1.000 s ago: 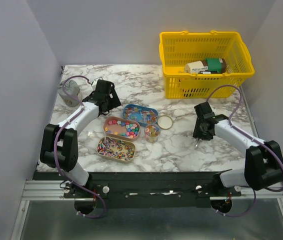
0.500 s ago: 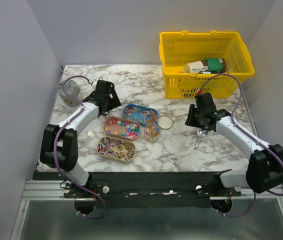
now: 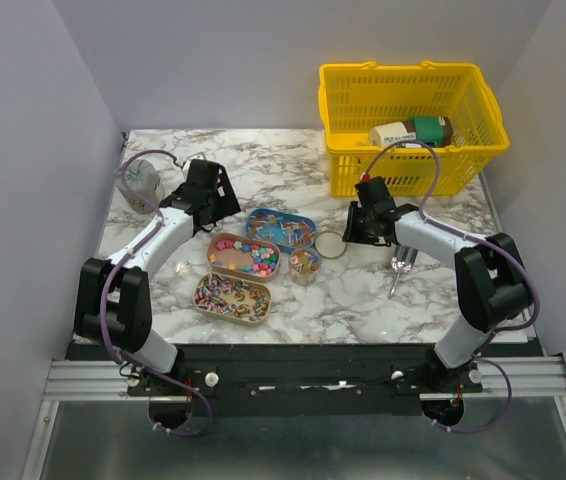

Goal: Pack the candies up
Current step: Pick up the bottle lid at the center of the board.

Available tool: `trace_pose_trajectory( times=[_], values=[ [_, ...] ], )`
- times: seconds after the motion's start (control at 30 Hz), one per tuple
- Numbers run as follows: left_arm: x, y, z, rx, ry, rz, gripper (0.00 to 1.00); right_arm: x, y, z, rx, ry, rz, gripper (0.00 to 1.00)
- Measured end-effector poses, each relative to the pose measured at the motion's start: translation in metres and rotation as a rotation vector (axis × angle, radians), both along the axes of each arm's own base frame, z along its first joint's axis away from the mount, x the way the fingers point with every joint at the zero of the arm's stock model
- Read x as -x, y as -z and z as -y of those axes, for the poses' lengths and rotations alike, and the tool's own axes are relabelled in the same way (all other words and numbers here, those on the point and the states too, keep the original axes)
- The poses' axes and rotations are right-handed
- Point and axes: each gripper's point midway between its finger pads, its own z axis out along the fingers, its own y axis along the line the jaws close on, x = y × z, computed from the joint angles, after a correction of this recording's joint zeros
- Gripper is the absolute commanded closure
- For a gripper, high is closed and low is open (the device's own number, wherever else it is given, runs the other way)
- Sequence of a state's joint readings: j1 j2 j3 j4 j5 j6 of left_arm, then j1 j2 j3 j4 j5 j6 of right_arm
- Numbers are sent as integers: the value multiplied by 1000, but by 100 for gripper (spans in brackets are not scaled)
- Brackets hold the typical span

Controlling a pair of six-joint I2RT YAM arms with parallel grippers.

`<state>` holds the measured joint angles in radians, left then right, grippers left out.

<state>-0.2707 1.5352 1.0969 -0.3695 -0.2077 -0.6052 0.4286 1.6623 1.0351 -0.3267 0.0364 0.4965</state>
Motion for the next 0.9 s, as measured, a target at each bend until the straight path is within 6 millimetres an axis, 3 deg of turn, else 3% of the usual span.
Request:
trace_pose_trajectory(
  times=[0.37,0.4,0.5,0.63,0.8,0.9],
  values=[
    [6,5,-2,-15,6,-31,1,-4,31,-7,45,-5,-50,64],
    [7,5,-2,-16,7,-32,1,-4,32,-6,48,-5,-52,69],
    [8,3,-3,-16,8,-31,1,-6,32,-7,52,-8,-49,96],
    [11,-2,-3,-14,7,-26,1,-8,33,-6,63,-12,-45,99],
    [18,-2,-11,-7,-14,-70,1,-8,23,3,100,0,-15,99],
    [19,-7,-16,22,-24,-82,1,-2,-5,14,117,10,50,99]
  ],
)
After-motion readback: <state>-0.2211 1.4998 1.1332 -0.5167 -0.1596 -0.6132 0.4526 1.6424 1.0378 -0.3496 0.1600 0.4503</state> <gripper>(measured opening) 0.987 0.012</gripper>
